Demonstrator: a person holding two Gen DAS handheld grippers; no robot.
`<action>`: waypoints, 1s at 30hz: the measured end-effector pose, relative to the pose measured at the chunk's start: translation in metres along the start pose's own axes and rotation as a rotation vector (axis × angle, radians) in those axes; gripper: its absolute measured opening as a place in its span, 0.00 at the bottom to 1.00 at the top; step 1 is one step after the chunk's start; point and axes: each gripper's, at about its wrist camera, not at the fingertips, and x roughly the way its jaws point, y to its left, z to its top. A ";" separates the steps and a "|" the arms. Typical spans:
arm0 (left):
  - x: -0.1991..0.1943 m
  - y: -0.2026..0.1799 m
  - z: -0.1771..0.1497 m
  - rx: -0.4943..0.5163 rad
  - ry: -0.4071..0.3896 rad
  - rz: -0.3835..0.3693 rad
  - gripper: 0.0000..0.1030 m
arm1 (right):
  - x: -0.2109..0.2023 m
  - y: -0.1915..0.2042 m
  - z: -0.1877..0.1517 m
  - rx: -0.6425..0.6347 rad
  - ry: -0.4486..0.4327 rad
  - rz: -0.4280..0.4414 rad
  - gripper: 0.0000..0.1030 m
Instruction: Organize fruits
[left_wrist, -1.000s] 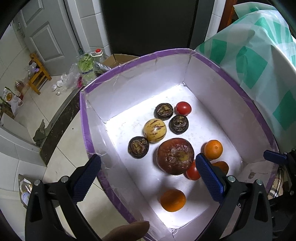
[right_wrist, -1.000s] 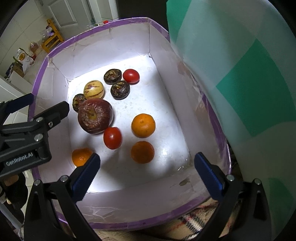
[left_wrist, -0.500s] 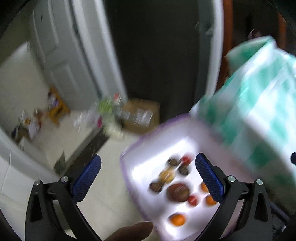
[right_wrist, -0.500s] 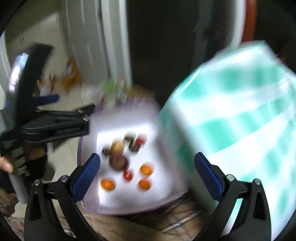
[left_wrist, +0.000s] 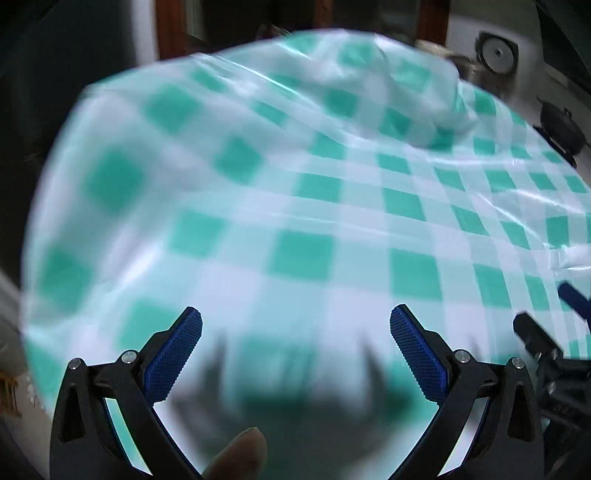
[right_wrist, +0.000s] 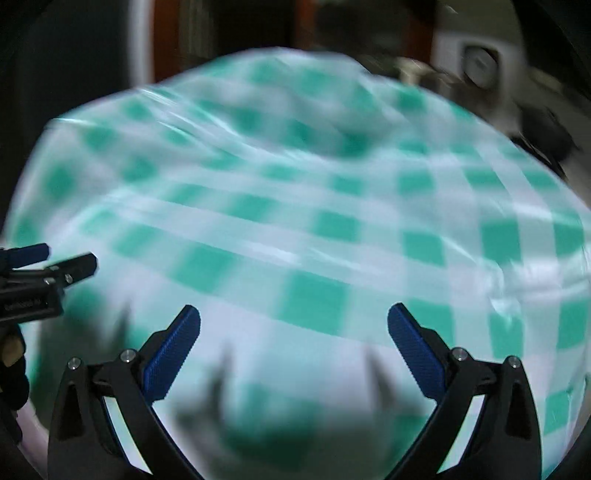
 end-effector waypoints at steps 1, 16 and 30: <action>0.016 -0.012 0.006 0.009 0.017 -0.007 0.96 | 0.013 -0.008 0.001 0.019 0.026 -0.019 0.99; 0.082 -0.045 0.024 0.096 0.067 -0.040 0.96 | 0.077 -0.027 0.012 0.117 0.185 -0.093 0.99; 0.085 -0.039 0.026 0.076 0.066 -0.001 0.96 | 0.086 -0.035 0.010 0.207 0.165 -0.068 0.99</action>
